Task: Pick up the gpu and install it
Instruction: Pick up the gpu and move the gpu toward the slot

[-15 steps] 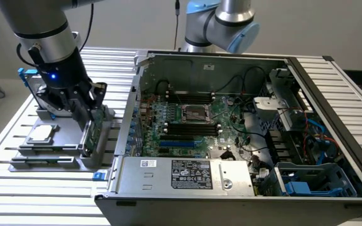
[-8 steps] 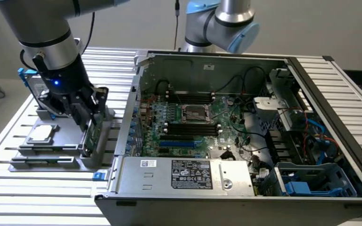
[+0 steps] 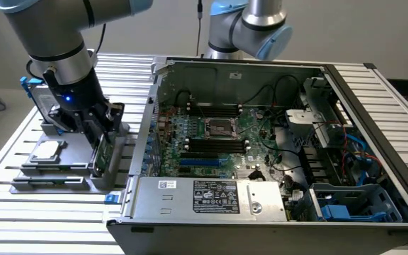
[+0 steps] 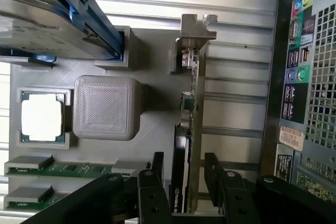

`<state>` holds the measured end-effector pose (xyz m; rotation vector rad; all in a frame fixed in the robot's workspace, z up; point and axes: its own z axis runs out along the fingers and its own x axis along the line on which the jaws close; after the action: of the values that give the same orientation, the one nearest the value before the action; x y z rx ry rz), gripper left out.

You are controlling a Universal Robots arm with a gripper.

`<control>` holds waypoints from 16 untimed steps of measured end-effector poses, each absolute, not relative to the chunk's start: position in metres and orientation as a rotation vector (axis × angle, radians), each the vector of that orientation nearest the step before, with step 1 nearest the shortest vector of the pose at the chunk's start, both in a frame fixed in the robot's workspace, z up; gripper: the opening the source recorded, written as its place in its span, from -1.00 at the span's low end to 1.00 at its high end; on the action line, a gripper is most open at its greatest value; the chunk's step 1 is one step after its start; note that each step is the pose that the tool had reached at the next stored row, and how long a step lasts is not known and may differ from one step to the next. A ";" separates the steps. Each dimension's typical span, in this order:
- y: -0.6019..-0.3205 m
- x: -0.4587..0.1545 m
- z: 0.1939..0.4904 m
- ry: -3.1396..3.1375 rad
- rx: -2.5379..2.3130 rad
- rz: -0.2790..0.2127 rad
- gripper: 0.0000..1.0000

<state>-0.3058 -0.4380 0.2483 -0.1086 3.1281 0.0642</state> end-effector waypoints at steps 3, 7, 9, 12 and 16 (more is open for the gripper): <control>-0.436 -0.307 0.245 3.128 -0.093 0.064 -0.11; -0.436 -0.309 0.245 3.129 -0.078 0.064 -0.11; -0.436 -0.309 0.245 3.129 -0.074 0.064 -0.11; -0.436 -0.309 0.245 3.129 -0.073 0.064 -0.15; -0.437 -0.309 0.245 3.129 -0.073 0.064 -0.29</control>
<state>-0.3092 -0.4365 0.2449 -0.0726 3.1287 0.0639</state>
